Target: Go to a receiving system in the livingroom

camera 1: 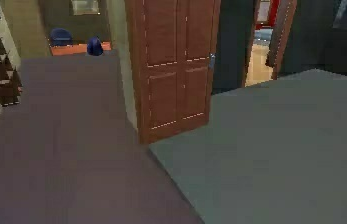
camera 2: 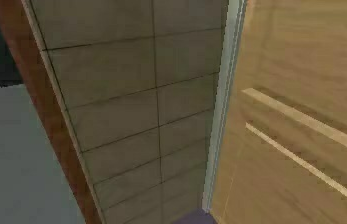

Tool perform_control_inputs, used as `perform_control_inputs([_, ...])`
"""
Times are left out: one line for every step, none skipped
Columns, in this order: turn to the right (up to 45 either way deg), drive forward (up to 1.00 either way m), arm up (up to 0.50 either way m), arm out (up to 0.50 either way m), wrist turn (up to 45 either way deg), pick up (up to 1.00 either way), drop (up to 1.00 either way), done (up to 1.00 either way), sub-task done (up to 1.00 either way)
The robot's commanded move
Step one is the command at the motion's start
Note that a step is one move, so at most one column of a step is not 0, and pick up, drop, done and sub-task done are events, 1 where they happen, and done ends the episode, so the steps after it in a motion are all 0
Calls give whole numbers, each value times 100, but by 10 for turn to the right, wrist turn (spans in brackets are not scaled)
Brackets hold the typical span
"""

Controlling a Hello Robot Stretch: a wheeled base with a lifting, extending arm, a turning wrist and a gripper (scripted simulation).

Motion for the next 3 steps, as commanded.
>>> perform_control_inputs([-450, 0, 0, 0, 0, 0, 0, 0, 0])
perform_control_inputs([-450, 0, 0, 0, 0, 0, 0, 0, 0])
perform_control_inputs([-30, 0, 0, 0, 0, 0, 0, 0, 0])
